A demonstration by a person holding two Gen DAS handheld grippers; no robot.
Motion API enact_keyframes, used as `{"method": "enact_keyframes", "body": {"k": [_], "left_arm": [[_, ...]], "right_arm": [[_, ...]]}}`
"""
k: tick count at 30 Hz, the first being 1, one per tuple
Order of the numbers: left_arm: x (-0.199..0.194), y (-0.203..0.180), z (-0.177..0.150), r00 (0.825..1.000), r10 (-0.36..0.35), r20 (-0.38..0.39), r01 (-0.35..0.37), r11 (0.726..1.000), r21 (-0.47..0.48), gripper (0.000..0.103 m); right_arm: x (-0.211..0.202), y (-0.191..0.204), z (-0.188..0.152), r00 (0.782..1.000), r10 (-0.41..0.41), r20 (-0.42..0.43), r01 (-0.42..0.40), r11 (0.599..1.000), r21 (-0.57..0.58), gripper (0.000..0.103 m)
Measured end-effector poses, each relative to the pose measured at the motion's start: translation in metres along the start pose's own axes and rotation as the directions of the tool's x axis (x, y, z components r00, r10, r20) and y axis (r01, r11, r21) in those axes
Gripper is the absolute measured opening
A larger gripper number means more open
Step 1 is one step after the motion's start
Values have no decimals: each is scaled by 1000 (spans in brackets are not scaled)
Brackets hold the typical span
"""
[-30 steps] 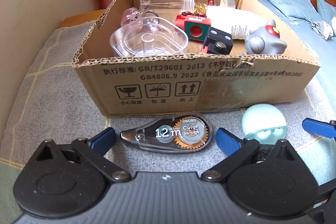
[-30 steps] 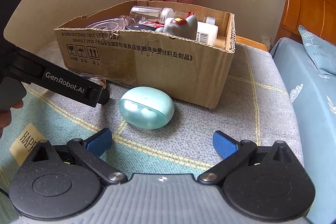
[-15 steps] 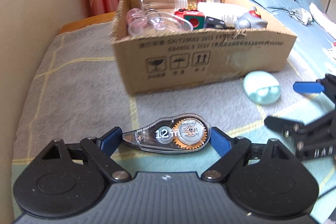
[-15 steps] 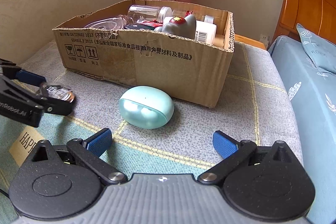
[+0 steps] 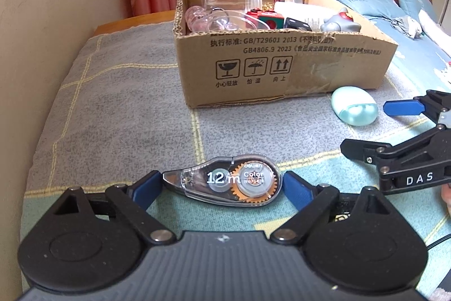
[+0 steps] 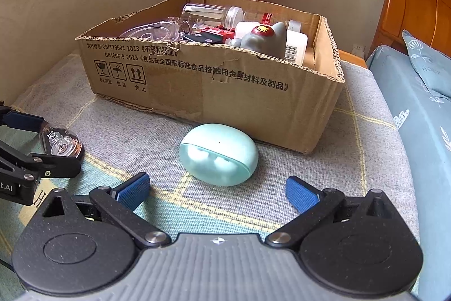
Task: Organize rigid objects
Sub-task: 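Grasp the teal oval case with the right tool while the left tool holds the tape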
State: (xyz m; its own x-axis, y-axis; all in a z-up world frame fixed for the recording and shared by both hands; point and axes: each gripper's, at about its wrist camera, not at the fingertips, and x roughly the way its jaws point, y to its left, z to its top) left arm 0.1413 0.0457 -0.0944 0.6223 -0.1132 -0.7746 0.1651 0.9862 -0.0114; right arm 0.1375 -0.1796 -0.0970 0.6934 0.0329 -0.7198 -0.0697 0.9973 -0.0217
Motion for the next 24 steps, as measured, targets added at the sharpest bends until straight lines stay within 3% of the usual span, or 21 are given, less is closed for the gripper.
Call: {"method": "enact_keyframes", "body": {"k": [7, 15, 18, 24], "left_arm": [[-1, 15, 0, 1000, 14, 10, -14, 1000, -19, 90], [0, 17, 0, 1000, 6, 18, -6, 1000, -8, 90], [0, 18, 0, 1000, 1, 21, -1, 1000, -1, 90], [0, 19, 0, 1000, -10, 25, 9, 1000, 15, 90]], "right_arm": [[4, 5, 5, 1000, 3, -9, -3, 1000, -1, 103], [13, 24, 16, 998, 64, 1, -64, 996, -65, 101], [16, 24, 20, 998, 68, 8, -68, 995, -67, 98], [13, 21, 25, 999, 46, 14, -45, 998, -48, 80]]}}
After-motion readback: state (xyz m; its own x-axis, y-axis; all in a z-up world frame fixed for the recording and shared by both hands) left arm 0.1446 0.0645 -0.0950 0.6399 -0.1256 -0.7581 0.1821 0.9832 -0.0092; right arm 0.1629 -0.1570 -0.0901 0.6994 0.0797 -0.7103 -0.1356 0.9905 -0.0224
